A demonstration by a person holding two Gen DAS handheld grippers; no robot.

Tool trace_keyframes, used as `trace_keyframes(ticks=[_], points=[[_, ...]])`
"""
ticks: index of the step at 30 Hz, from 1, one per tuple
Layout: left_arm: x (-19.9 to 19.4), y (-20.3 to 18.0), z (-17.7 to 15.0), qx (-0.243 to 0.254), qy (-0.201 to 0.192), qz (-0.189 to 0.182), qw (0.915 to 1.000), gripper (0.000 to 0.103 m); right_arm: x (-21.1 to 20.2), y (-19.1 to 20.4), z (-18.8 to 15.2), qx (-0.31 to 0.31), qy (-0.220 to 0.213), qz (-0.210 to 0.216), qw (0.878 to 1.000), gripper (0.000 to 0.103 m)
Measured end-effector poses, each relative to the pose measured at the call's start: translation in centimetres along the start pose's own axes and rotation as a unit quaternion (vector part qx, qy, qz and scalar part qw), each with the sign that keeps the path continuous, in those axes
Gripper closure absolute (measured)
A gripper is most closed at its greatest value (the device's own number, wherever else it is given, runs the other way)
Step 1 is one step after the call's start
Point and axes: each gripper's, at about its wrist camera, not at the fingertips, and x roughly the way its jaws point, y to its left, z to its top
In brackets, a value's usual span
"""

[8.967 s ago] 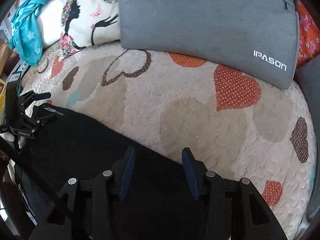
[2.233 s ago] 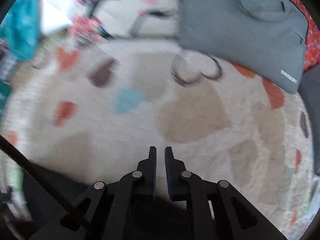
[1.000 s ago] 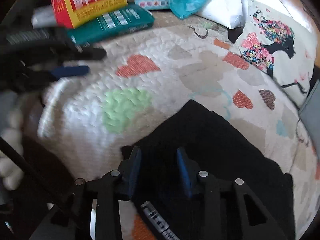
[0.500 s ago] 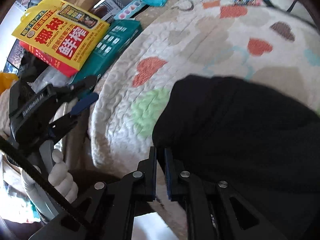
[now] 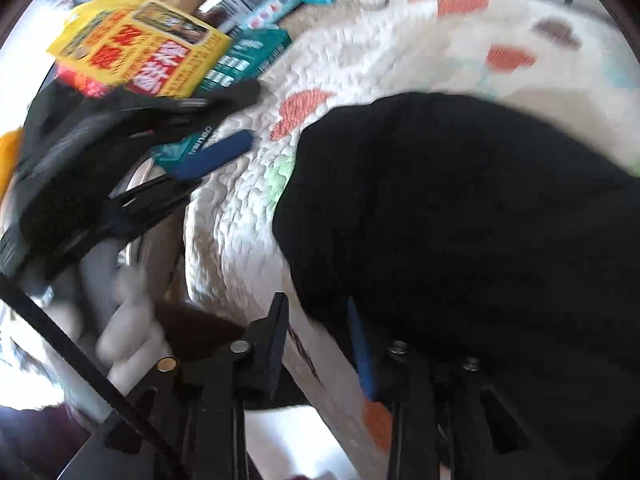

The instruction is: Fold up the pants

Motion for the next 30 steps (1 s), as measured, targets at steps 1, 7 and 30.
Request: trace_keyframes(ticks=[1, 7, 30], points=[[0.2, -0.8, -0.2, 0.015, 0.004, -0.006, 0.9999, 0.055, -1.6, -0.4, -0.8, -0.006, -0.006, -0.010, 1.000, 0.061], [3.7, -6.2, 0.7, 0.088, 0.051, -0.033, 0.9942, 0.053, -12.2, -8.6, -0.3, 0.073, -0.093, -0.122, 0.986, 0.061], [6.0, -9.9, -1.9, 0.146, 0.101, -0.031, 0.9837, 0.053, -29.7, -19.5, -7.5, 0.226, -0.142, -0.276, 0.923, 0.069]])
